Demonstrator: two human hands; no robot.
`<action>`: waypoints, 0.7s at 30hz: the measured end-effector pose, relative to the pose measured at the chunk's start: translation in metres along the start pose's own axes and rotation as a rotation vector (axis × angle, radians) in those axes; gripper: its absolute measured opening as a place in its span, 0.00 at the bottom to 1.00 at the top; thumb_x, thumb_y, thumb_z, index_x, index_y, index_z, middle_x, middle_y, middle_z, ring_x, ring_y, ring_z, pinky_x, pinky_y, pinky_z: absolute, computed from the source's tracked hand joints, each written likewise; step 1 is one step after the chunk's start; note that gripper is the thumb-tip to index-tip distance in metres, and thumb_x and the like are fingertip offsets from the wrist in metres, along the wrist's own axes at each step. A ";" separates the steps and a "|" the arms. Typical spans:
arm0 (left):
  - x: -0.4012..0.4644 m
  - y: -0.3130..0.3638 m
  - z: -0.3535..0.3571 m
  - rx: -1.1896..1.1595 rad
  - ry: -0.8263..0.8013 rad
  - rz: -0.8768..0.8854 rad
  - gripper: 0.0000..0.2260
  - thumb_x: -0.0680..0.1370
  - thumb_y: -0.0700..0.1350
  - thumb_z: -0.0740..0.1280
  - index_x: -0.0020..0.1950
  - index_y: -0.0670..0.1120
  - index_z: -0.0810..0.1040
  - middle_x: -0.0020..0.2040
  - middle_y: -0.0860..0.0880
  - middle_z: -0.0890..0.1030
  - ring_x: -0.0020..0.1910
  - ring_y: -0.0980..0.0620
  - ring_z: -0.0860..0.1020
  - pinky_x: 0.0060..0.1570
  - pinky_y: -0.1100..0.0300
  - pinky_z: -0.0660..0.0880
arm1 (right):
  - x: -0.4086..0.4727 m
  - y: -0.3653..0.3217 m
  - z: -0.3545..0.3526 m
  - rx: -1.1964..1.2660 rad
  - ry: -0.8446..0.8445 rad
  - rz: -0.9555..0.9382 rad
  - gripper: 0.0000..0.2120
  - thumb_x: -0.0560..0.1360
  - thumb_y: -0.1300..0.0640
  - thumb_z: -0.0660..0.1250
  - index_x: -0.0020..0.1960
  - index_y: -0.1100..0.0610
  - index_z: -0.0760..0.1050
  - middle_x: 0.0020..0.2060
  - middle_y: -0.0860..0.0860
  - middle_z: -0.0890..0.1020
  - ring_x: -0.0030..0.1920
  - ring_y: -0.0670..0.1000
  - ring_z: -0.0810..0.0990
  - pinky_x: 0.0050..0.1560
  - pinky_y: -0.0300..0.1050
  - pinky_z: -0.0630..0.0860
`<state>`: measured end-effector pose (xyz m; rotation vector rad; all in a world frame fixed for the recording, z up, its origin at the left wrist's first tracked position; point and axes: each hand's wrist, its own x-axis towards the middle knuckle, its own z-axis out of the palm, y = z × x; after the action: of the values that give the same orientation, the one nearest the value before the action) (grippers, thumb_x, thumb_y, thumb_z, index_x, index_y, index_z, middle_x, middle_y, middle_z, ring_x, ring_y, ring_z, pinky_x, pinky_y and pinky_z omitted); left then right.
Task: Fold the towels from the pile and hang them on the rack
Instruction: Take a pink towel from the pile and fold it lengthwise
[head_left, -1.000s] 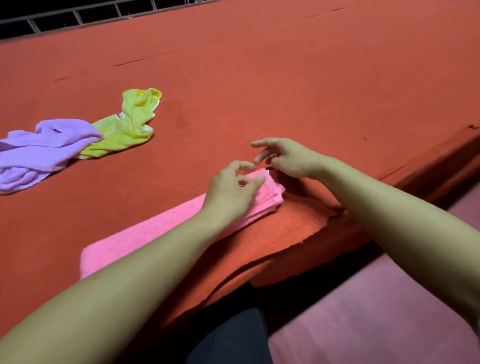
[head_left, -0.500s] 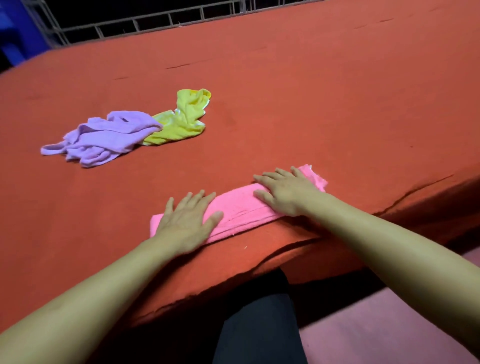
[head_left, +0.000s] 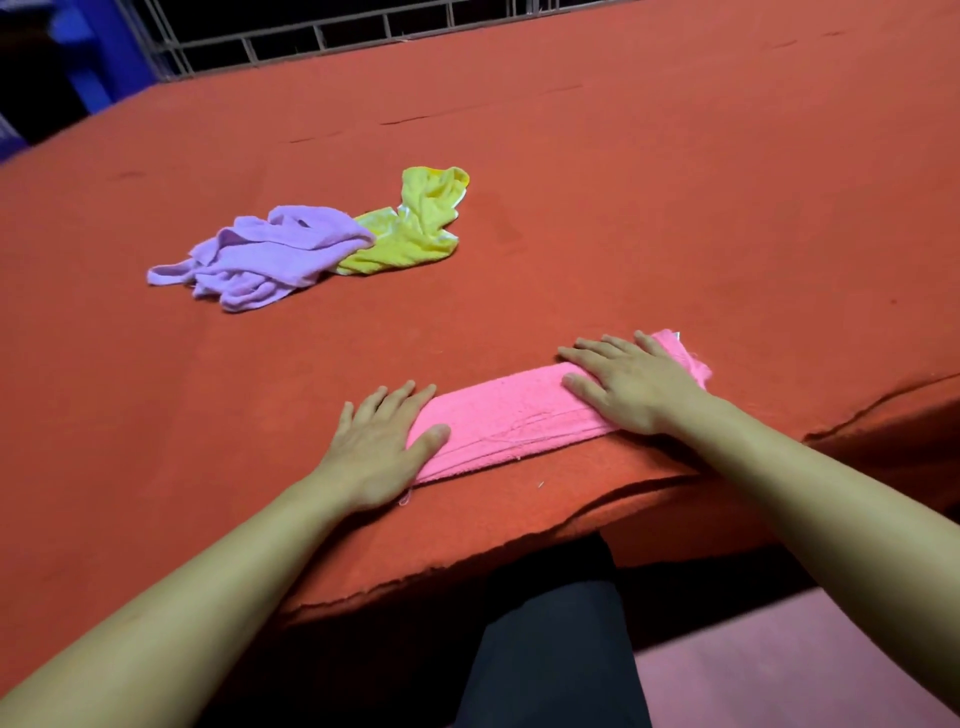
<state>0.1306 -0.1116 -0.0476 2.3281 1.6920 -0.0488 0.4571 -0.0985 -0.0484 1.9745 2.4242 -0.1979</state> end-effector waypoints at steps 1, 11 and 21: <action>0.002 -0.001 0.001 -0.035 0.015 0.002 0.31 0.77 0.69 0.42 0.79 0.60 0.49 0.80 0.56 0.50 0.79 0.51 0.46 0.76 0.44 0.42 | 0.000 0.000 0.000 0.003 -0.001 0.003 0.31 0.78 0.33 0.40 0.78 0.40 0.51 0.79 0.45 0.57 0.78 0.51 0.53 0.77 0.57 0.43; -0.008 -0.032 -0.030 -0.313 0.187 0.032 0.20 0.80 0.47 0.65 0.72 0.47 0.68 0.58 0.50 0.80 0.58 0.48 0.77 0.55 0.60 0.67 | 0.007 -0.042 -0.021 0.085 0.083 -0.110 0.32 0.77 0.33 0.47 0.76 0.46 0.62 0.74 0.48 0.68 0.75 0.54 0.62 0.75 0.59 0.53; -0.008 -0.068 -0.023 -0.576 0.200 0.071 0.25 0.75 0.31 0.60 0.70 0.48 0.68 0.50 0.56 0.82 0.52 0.51 0.78 0.54 0.59 0.70 | 0.057 -0.191 -0.025 0.388 0.088 -0.453 0.19 0.78 0.52 0.67 0.68 0.50 0.72 0.55 0.46 0.82 0.52 0.53 0.76 0.57 0.46 0.70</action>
<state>0.0611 -0.0944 -0.0366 1.9932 1.4498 0.6193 0.2611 -0.0781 -0.0108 1.5232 3.0520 -0.6395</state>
